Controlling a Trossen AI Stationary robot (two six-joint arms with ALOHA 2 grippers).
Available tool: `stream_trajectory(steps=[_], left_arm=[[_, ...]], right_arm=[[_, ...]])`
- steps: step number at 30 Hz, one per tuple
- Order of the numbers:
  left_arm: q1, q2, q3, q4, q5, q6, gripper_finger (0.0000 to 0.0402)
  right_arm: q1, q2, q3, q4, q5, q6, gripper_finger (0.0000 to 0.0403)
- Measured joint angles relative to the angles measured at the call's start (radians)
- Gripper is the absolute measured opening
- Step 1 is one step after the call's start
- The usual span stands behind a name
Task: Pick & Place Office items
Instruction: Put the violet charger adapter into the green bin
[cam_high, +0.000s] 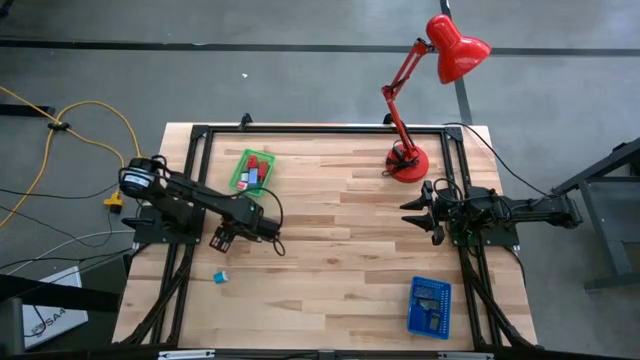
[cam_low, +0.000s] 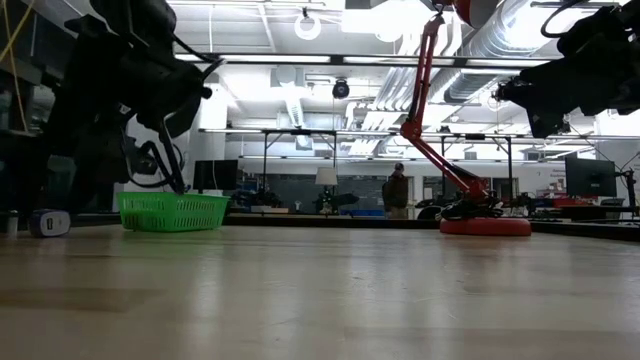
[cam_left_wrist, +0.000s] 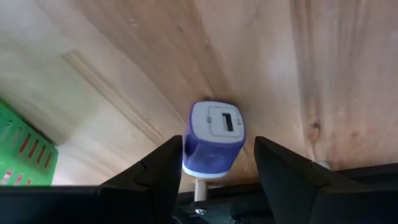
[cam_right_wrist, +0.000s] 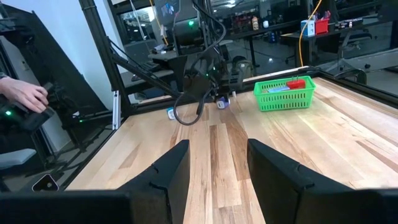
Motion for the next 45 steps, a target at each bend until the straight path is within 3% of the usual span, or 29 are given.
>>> stream_trajectory(steps=[15, 25, 33, 38, 45], left_arm=[[0.000, 0.009, -0.029, 0.028, -0.024, -0.005, 0.0189], [0.000, 0.009, -0.034, 0.032, -0.024, -0.009, 0.0126], [0.000, 0.003, -0.035, 0.033, -0.023, -0.008, 0.0127], [0.020, -0.077, -0.033, 0.038, -0.020, -0.004, 0.0127], [0.090, -0.299, -0.032, 0.062, -0.021, -0.005, 0.0127]], right_arm=[[0.000, 0.000, 0.000, 0.000, 0.000, 0.000, 0.0146], [0.000, 0.000, 0.000, 0.000, 0.000, 0.000, 0.0146], [0.000, 0.000, 0.000, 0.000, 0.000, 0.000, 0.0146], [0.000, 0.000, 0.000, 0.000, 0.000, 0.000, 0.0146], [0.000, 0.000, 0.000, 0.000, 0.000, 0.000, 0.0146]])
